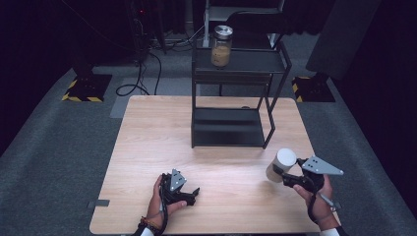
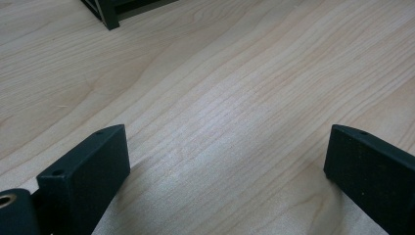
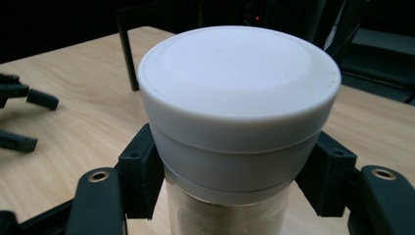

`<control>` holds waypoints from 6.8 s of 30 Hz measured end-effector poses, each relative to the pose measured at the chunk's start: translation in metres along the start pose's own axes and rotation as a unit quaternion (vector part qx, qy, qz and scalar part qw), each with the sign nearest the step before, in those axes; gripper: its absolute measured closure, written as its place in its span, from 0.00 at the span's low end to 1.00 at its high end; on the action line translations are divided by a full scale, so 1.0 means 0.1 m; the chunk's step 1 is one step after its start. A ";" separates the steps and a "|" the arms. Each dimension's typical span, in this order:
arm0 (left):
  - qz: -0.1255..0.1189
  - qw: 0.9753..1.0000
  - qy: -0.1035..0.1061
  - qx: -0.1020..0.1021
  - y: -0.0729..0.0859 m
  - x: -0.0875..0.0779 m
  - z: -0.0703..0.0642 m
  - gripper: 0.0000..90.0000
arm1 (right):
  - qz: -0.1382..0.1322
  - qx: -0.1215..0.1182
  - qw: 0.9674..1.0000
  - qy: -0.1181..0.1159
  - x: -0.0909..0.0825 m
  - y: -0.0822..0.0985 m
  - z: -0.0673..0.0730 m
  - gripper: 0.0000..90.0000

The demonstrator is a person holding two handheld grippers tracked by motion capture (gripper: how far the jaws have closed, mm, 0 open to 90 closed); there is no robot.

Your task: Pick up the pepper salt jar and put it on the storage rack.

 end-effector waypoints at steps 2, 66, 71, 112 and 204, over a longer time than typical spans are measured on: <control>0.000 1.000 0.000 0.000 0.00 0.00 0.00 0.03 | -0.005 0.003 1.000 0.002 0.01 -0.08 -0.02 0.39; 0.000 1.000 0.001 0.001 0.00 0.00 0.00 0.03 | -0.064 -0.007 0.993 0.096 0.34 -2.67 0.11 0.39; 0.000 1.000 0.002 0.001 0.00 0.00 0.00 0.03 | -0.066 -0.008 0.992 0.103 0.42 -2.78 0.09 0.39; 0.001 1.000 0.006 0.003 0.00 0.00 0.01 0.04 | -0.042 0.033 0.986 0.155 1.18 -3.15 -0.01 0.39; 0.001 1.000 0.005 0.003 0.00 0.00 0.01 0.04 | -0.122 0.008 0.986 0.117 0.35 -2.21 -0.15 0.03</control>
Point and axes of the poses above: each handheld gripper's, and its own axes: x roughly forward along the jaws, y roughly out of its underside, z roughly to its left, the point moved 2 cm from there along x, roughly forward along the jaws, and after that the axes turned 15 degrees about y, right-handed, at the moved point
